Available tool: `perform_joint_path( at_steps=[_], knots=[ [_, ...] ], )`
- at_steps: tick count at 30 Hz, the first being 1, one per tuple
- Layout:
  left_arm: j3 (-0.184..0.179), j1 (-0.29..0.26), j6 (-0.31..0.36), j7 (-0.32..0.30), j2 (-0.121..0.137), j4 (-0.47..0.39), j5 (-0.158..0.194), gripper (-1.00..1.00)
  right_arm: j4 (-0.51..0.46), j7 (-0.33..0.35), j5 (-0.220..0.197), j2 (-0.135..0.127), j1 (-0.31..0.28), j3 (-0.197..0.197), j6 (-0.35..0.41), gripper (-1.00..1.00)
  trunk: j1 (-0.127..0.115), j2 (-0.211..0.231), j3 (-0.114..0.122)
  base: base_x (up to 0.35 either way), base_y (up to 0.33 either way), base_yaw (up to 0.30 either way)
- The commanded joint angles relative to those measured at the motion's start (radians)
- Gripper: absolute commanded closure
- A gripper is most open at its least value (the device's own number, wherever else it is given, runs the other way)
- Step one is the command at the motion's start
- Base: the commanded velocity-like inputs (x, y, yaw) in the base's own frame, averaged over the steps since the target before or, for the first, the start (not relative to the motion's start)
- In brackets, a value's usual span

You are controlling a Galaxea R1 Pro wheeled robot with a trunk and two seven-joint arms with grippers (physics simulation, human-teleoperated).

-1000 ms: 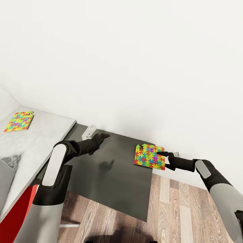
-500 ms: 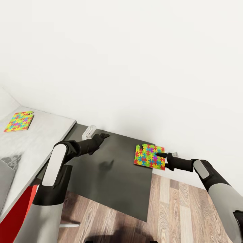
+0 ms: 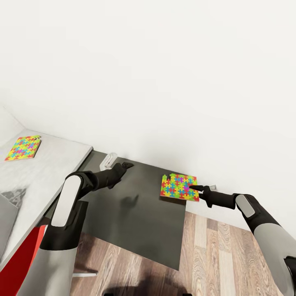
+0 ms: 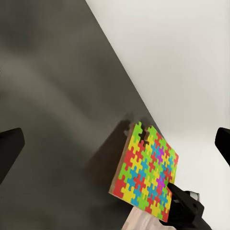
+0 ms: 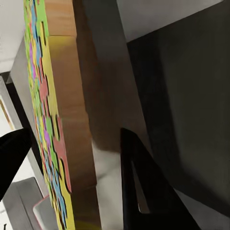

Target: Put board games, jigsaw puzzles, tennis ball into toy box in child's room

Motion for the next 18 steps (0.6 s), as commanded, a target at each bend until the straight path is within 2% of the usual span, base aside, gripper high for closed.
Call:
perform_joint_path(
  at_steps=[1, 9, 18],
  knots=[
    [0.0, -0.001, 0.001, 0.01, 0.0, -0.001, 0.009, -1.0, 0.0, 0.006, 0.012, 0.0, -0.001, -0.004, 0.003, 1.0, 0.0, -0.001, -0.001, 0.0, 0.0, 0.0],
    [0.0, -0.001, 0.001, 0.01, 0.0, -0.001, 0.009, -1.0, -0.029, 0.005, 0.011, -0.004, 0.0, -0.006, 0.006, 1.0, 0.0, -0.001, -0.001, 0.0, 0.0, 0.0],
    [-0.001, -0.001, 0.001, 0.009, 0.001, -0.001, 0.009, -1.0, -0.173, 0.002, 0.008, -0.013, 0.044, -0.008, 0.016, 1.0, 0.0, -0.001, -0.001, 0.0, 0.0, 0.0]
  ],
)
